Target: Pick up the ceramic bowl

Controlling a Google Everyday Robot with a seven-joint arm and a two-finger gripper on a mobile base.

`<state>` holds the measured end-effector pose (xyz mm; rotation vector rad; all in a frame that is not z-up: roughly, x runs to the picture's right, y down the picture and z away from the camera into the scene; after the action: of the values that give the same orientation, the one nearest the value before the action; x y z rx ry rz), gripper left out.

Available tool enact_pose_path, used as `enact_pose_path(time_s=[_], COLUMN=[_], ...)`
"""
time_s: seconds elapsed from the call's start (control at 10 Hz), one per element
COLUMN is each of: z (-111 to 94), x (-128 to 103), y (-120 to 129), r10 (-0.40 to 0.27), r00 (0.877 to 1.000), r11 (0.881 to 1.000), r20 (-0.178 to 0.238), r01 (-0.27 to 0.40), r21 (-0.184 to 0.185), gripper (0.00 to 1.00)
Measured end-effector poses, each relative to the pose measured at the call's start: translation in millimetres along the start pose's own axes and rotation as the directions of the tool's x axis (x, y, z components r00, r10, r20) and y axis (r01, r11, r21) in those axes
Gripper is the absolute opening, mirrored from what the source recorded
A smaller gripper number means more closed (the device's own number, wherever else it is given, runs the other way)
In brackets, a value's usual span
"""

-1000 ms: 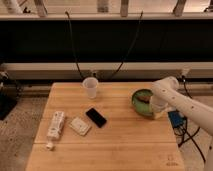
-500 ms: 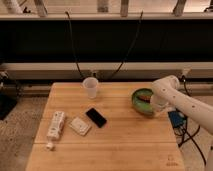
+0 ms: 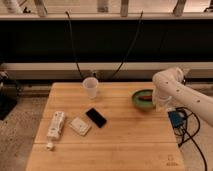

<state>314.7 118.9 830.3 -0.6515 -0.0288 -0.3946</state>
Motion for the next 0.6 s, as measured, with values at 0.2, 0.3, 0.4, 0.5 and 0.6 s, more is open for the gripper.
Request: enact_pose_path(time_s=[0.2, 0.3, 0.4, 0.5, 0.6], z=[-10.7, -13.5, -16.3, -17.2, -18.9], x=[2.8, 1.9, 1.7, 1.3, 1.3], y=[-1.2, -0.9, -0.9, -0.6, -0.8], r10=[-0.007, -0.011, -0.014, -0.018, -0.020], r00=[1.000, 1.000, 1.000, 1.000, 1.000], r11=[1.000, 1.000, 1.000, 1.000, 1.000], r20=[-0.007, -0.008, -0.009, -0.009, -0.009], r01=[0.007, 0.011, 0.014, 0.018, 0.021], r21=[0.012, 0.015, 0.016, 0.015, 0.016], gripper=[0.01, 0.01, 0.01, 0.01, 0.01])
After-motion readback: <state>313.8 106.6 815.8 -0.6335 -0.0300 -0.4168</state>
